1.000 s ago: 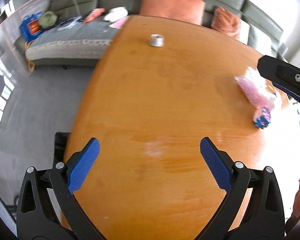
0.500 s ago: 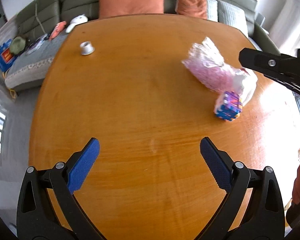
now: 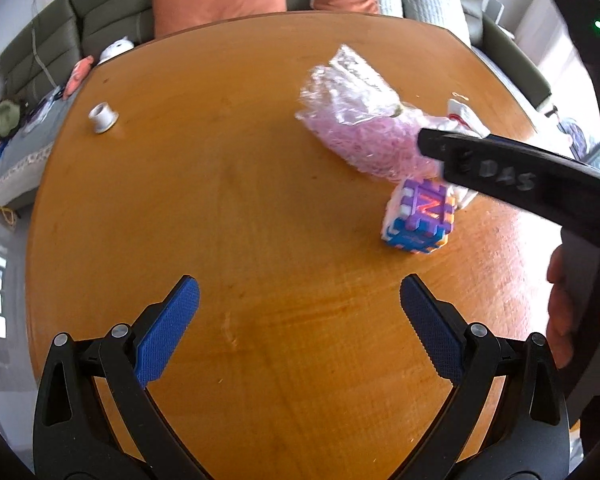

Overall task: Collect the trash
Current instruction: 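Grasp the purple toy block with the left gripper while the right grasps the white cloth, then carry the purple block and white cloth toward the bin, then open both grippers over the black bin, dropping block and cloth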

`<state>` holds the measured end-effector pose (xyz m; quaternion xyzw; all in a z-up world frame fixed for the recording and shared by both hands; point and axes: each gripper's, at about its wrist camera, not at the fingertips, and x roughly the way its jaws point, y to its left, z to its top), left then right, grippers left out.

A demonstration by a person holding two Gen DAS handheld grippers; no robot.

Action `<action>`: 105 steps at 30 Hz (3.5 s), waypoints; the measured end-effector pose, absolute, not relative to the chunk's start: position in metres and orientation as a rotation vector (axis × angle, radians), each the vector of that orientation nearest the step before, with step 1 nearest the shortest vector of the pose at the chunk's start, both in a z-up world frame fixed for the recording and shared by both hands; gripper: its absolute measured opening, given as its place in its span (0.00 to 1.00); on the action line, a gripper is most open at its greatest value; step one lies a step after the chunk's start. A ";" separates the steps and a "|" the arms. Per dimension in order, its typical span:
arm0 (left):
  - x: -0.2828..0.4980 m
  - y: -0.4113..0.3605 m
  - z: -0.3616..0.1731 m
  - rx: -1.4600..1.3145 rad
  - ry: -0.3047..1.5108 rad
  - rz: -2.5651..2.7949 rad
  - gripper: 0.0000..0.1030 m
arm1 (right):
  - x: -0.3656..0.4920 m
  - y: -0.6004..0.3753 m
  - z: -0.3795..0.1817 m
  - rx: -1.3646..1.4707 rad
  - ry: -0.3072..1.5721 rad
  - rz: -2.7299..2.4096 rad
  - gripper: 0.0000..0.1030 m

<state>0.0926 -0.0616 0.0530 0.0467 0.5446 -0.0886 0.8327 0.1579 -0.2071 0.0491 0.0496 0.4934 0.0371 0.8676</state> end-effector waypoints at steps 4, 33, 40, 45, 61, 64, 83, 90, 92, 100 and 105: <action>0.105 -0.083 0.048 0.114 1.164 -0.234 0.94 | 0.158 -0.224 0.052 0.176 1.026 0.087 0.21; 0.095 -0.105 0.046 0.017 1.099 -0.376 0.42 | 0.113 -0.240 0.110 0.265 0.893 0.113 0.21; 0.068 -0.055 0.065 -0.033 1.054 -0.325 0.42 | 0.092 -0.185 0.121 0.207 0.884 0.198 0.21; 0.050 -0.001 0.077 -0.063 1.037 -0.274 0.42 | 0.082 -0.138 0.127 0.178 0.882 0.257 0.21; -0.012 0.191 0.079 -0.228 1.001 -0.015 0.42 | 0.055 0.060 0.132 0.030 0.929 0.559 0.21; -0.026 0.227 0.076 -0.267 0.995 0.051 0.42 | 0.049 0.096 0.130 -0.007 0.946 0.617 0.21; -0.126 0.412 0.033 -0.472 1.034 0.486 0.42 | -0.006 0.317 0.105 -0.184 1.077 1.021 0.30; -0.136 0.453 0.022 -0.505 1.067 0.631 0.94 | -0.020 0.361 0.104 -0.290 1.020 1.014 0.61; -0.140 0.459 0.019 -0.513 1.076 0.648 0.94 | -0.016 0.361 0.103 -0.293 1.026 1.021 0.61; -0.144 0.463 0.007 -0.539 1.108 0.665 0.94 | -0.010 0.355 0.096 -0.273 1.058 1.009 0.61; -0.138 0.453 0.013 -0.516 1.103 0.635 0.94 | -0.005 0.341 0.101 -0.243 1.054 0.986 0.61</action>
